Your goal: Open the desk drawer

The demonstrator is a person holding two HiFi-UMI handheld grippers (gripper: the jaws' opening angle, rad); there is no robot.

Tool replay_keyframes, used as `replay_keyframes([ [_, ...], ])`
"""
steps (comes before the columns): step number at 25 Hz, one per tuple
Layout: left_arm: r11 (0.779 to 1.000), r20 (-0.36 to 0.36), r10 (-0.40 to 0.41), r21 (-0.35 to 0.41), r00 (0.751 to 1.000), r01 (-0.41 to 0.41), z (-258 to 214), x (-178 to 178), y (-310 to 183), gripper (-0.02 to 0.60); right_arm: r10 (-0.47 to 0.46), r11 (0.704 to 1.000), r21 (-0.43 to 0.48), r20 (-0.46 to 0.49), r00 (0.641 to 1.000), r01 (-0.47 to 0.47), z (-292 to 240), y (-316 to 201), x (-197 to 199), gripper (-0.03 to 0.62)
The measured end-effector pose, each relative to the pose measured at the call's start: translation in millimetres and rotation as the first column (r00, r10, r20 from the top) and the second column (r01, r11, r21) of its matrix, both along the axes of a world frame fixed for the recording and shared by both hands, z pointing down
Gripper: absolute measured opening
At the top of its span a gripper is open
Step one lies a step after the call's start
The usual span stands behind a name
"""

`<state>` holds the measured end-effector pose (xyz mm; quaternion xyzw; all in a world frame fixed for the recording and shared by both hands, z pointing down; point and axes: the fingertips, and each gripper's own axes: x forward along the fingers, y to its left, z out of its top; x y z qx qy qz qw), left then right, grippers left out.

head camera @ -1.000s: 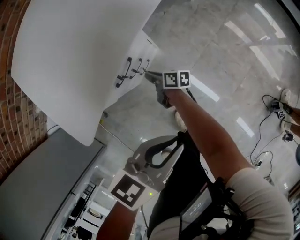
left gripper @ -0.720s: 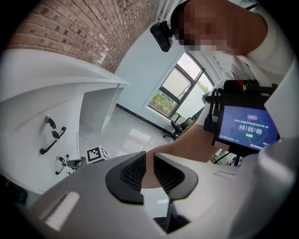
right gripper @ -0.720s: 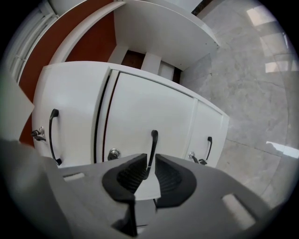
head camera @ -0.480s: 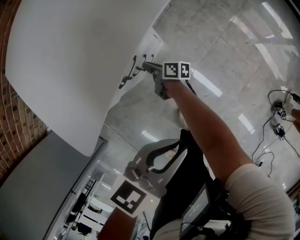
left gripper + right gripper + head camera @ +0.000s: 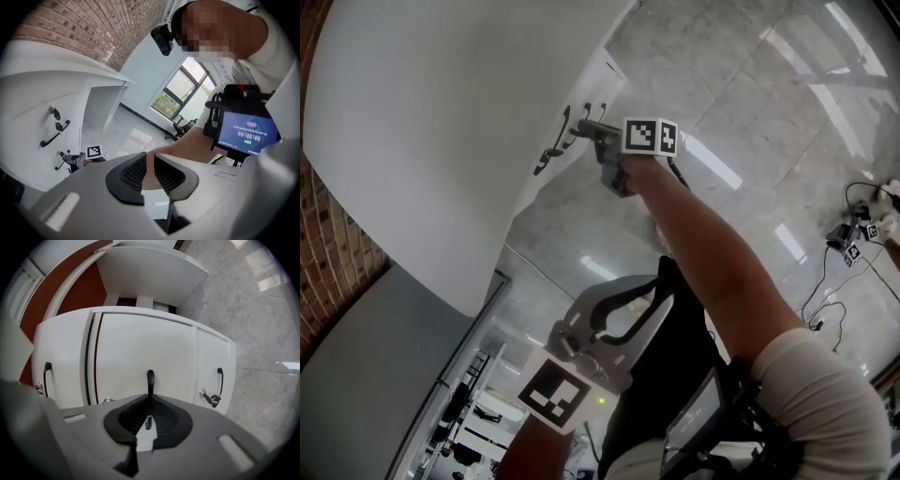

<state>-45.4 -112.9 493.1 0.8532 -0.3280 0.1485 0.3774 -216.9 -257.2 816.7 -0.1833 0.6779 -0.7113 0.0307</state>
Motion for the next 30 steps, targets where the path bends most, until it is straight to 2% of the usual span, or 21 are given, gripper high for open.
replay_keyframes([
  [5,1.000,-0.013,0.013,0.005,1.000,-0.013,-3.5,4.6,2.6,0.054,-0.005,1.000,-0.018,-0.014,1.000,0.005,1.9,8.1,8.1,0.018],
  [11,0.999,-0.026,0.043,0.025,0.999,-0.043,-26.0,17.2,11.2,0.054,-0.014,1.000,-0.021,-0.037,0.999,0.013,-16.7,22.8,36.0,0.018],
  [30,0.991,-0.057,0.117,0.077,0.992,-0.112,-25.3,25.2,17.7,0.054,0.008,0.998,-0.062,-0.106,0.994,-0.015,10.0,62.9,107.8,0.018],
])
